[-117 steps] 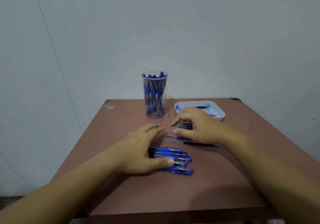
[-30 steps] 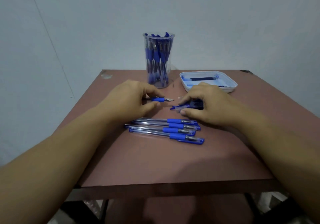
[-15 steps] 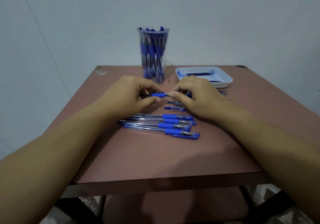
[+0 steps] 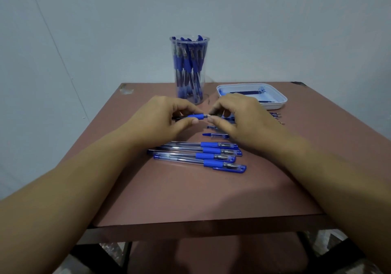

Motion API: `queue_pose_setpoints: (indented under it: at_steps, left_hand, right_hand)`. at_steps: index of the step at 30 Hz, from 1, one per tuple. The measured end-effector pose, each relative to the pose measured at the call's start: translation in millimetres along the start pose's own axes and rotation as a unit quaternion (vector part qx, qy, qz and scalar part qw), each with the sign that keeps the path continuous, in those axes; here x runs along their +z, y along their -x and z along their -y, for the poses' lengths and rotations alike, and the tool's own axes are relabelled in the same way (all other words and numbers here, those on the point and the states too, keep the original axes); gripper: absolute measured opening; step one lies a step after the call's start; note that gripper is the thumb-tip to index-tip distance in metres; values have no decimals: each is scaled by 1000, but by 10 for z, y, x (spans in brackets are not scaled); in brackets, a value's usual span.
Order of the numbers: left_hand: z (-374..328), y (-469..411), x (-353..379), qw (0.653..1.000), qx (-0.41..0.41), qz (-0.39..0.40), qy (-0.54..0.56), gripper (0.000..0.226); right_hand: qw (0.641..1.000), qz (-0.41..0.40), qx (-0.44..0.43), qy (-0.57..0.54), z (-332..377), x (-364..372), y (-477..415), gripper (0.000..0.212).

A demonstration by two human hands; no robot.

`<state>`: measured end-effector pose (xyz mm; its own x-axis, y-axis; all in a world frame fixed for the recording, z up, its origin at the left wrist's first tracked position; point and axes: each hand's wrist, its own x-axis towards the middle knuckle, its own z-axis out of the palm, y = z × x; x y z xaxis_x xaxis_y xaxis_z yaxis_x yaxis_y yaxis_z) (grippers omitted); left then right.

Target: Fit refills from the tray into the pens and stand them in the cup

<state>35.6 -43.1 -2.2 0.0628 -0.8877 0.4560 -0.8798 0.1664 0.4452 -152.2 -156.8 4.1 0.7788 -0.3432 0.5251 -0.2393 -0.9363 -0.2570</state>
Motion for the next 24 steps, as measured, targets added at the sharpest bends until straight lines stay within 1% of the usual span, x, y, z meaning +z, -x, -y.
queue_pose_setpoints:
  at_steps: [3, 7, 9, 11, 16, 18, 21, 24]
  left_hand:
    - [7, -4, -3, 1000, 2, -1, -19, 16]
    - [7, -12, 13, 999, 25, -4, -47, 16]
    - [3, -15, 25, 997, 36, -15, -62, 15]
    - [-8, -13, 34, 995, 53, -32, -80, 15]
    - [-52, -4, 31, 987, 92, -58, -121, 16]
    - [-58, -2, 30, 986, 93, -58, -129, 17]
    - [-58, 2, 36, 987, 86, -61, -119, 16]
    - [-53, 1, 29, 989, 80, -69, -99, 15]
  right_hand:
    - [1000, -5, -8, 28, 34, -4, 12, 13]
    - [998, -4, -20, 63, 48, 7, 17, 20]
    - [997, -2, -21, 69, 57, 3, 21, 18]
    - [999, -1, -14, 52, 66, -7, 26, 12]
    - [1000, -8, 8, -6, 54, -26, 39, 11]
    - [1000, -13, 8, -6, 48, -23, 35, 12]
    - [999, -9, 21, -22, 63, -31, 47, 6]
    - [998, -5, 36, -50, 64, -46, 70, 20]
